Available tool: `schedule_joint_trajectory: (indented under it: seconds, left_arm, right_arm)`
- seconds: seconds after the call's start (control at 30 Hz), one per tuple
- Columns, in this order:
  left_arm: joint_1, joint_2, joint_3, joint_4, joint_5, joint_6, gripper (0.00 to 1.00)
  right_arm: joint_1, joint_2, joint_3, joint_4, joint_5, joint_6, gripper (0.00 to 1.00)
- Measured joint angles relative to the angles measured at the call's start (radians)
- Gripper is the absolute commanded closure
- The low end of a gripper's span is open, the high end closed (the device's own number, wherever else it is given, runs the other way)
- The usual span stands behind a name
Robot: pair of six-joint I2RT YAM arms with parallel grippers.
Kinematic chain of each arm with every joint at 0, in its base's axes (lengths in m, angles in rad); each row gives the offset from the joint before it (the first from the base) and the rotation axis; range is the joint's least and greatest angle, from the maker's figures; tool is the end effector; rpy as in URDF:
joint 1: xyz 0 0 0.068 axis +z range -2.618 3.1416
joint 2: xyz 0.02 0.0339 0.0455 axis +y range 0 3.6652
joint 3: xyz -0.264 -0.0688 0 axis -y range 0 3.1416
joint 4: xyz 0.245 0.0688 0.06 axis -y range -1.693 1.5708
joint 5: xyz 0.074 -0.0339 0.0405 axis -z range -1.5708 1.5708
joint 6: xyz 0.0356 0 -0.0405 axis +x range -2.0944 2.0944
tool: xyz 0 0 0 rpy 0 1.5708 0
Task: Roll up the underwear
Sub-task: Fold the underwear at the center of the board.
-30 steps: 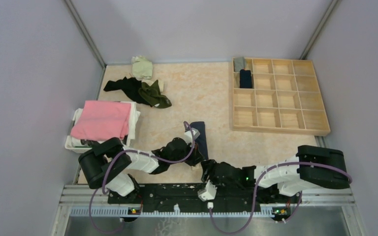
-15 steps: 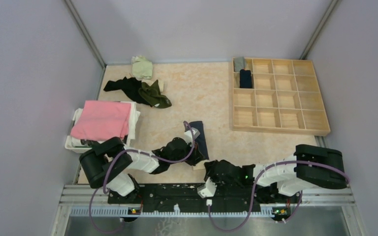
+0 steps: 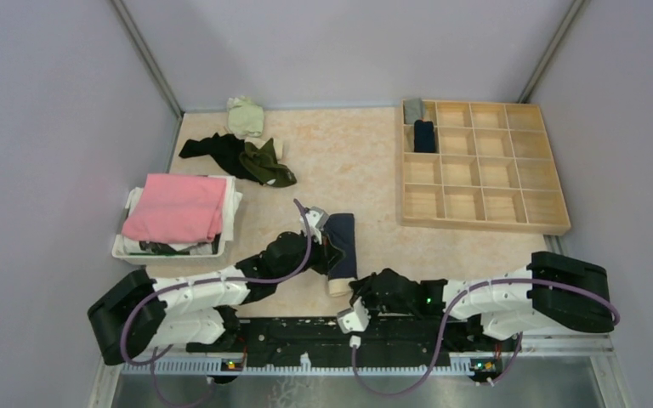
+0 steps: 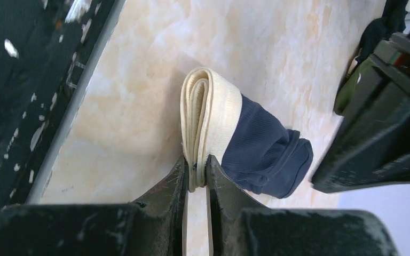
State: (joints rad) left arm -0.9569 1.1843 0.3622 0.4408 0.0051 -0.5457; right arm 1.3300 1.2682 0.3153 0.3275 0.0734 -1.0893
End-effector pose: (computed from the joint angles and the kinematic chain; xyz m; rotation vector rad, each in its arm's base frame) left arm 0.1340 -0.1905 0.1786 0.4297 2.0429 -0.9678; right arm 0.0552 0.2139 0.1365 -2.0383 0.8139 0.0547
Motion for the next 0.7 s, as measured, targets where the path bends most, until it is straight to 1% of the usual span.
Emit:
schedule_joint_trajectory:
  seconds: [0.07, 0.13, 0.2, 0.4, 0.57, 0.7]
  left_arm:
    - [0.004, -0.066, 0.000, -0.024, -0.028, 0.009, 0.97]
    - [0.008, -0.097, 0.000, -0.040, -0.046, 0.018, 0.98]
    - [0.008, -0.101, -0.001, -0.055, -0.047, 0.019, 1.00]
    - [0.008, -0.093, -0.042, -0.090, -0.016, 0.013, 1.00]
    - [0.008, -0.119, -0.116, -0.116, 0.005, -0.018, 1.00]
    - [0.008, -0.154, -0.141, -0.137, 0.006, -0.034, 1.00]
  right_arm:
    - [0.000, -0.008, 0.023, -0.023, -0.021, 0.059, 1.00]
    - [0.000, -0.009, 0.051, -0.048, -0.042, 0.125, 1.00]
    - [-0.001, -0.009, 0.081, -0.076, -0.064, 0.190, 1.00]
    - [-0.003, 0.032, 0.141, -0.122, -0.106, 0.355, 1.00]
    - [-0.003, 0.059, 0.151, -0.140, -0.134, 0.481, 1.00]
    - [-0.013, 0.067, 0.152, -0.133, -0.164, 0.580, 1.00]
